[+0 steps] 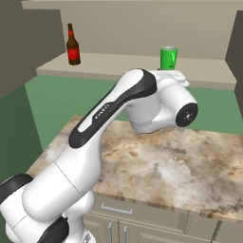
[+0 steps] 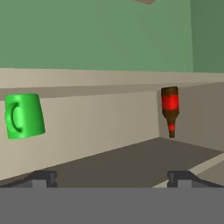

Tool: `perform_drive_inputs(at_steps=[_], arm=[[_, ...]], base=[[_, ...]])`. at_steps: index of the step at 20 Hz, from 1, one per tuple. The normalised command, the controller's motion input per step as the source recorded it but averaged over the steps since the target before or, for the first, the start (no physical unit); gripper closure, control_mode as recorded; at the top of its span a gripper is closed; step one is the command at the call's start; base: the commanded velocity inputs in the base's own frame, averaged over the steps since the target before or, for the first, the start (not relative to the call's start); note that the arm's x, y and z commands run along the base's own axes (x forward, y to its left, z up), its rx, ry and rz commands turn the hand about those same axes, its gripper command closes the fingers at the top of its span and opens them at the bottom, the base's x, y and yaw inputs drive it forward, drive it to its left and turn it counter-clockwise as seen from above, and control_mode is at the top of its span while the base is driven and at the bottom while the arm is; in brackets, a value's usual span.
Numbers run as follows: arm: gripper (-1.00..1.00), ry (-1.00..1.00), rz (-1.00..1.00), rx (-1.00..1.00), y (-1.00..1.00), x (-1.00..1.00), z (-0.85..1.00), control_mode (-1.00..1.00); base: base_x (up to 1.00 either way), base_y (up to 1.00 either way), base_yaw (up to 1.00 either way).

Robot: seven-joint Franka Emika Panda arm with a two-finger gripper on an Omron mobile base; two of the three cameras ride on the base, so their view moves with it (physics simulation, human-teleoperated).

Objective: Open the cabinet directly in front. Then move the beer and the mug to the dining counter with the jar on it.

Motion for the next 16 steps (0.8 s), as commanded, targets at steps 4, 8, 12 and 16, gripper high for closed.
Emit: perform_drive_inputs(at_steps=[4,8,12,16], arm=[[-1.00,-0.10,0.00,0.00,0.00,0.14,0.00,-1.00],[-1.00,-0.13,0.00,-0.02,-0.05,0.05,0.00,-1.00],[-1.00,-0.05,0.00,-0.05,-0.10,0.06,0.00,-1.00],[-1.00,0.00,0.00,-0.04,-0.08,0.11,0.00,-1.00]], base=[[0.00,0.00,0.00],[0.00,0.00,0.00],[0.00,0.00,0.00],[0.00,0.00,0.00]])
